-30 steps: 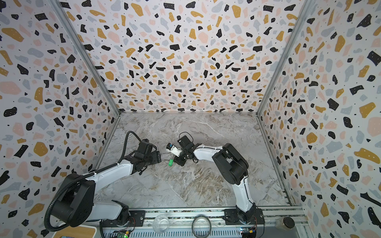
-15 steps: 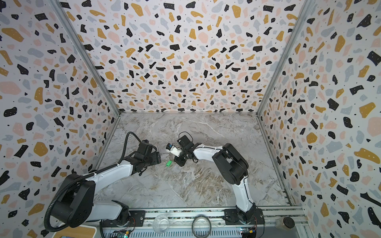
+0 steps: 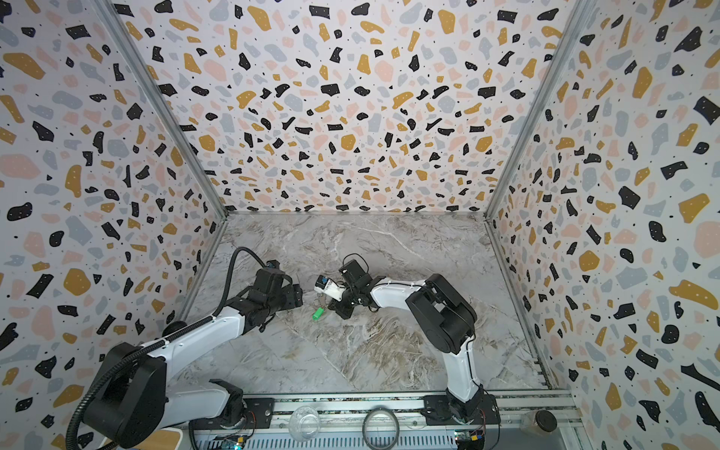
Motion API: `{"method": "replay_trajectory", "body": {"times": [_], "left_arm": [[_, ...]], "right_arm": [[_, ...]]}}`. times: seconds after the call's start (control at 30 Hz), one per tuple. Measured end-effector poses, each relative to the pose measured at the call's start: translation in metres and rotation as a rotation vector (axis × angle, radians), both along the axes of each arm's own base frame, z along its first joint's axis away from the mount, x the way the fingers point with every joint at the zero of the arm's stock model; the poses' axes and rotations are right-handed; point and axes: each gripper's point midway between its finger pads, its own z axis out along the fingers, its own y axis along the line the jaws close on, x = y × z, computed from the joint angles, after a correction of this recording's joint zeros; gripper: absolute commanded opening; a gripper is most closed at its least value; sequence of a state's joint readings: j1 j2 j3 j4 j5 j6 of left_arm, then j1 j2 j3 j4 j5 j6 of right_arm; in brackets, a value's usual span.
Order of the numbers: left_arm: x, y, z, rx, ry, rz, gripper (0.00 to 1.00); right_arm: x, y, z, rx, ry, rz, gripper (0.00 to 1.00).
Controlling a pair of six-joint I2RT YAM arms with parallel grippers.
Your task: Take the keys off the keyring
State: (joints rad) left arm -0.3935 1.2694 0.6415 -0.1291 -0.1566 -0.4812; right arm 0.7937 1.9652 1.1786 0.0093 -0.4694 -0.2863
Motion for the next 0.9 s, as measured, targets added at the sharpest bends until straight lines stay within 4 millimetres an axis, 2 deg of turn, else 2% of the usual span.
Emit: {"method": "replay_trajectory", "body": {"times": [0.43, 0.67, 0.9], "left_arm": [[0.001, -0.013, 0.031, -0.042, -0.112, -0.099, 0.80], [-0.008, -0.020, 0.022, -0.076, -0.106, -0.148, 0.76], [-0.012, -0.025, 0.009, -0.091, -0.081, -0.174, 0.76]], "right_arm": [[0.003, -0.003, 0.028, 0.126, -0.020, 0.012, 0.01], [0.005, -0.005, 0.029, 0.136, -0.027, 0.027, 0.03], [0.004, -0.011, 0.021, 0.099, -0.047, 0.034, 0.05]]}}
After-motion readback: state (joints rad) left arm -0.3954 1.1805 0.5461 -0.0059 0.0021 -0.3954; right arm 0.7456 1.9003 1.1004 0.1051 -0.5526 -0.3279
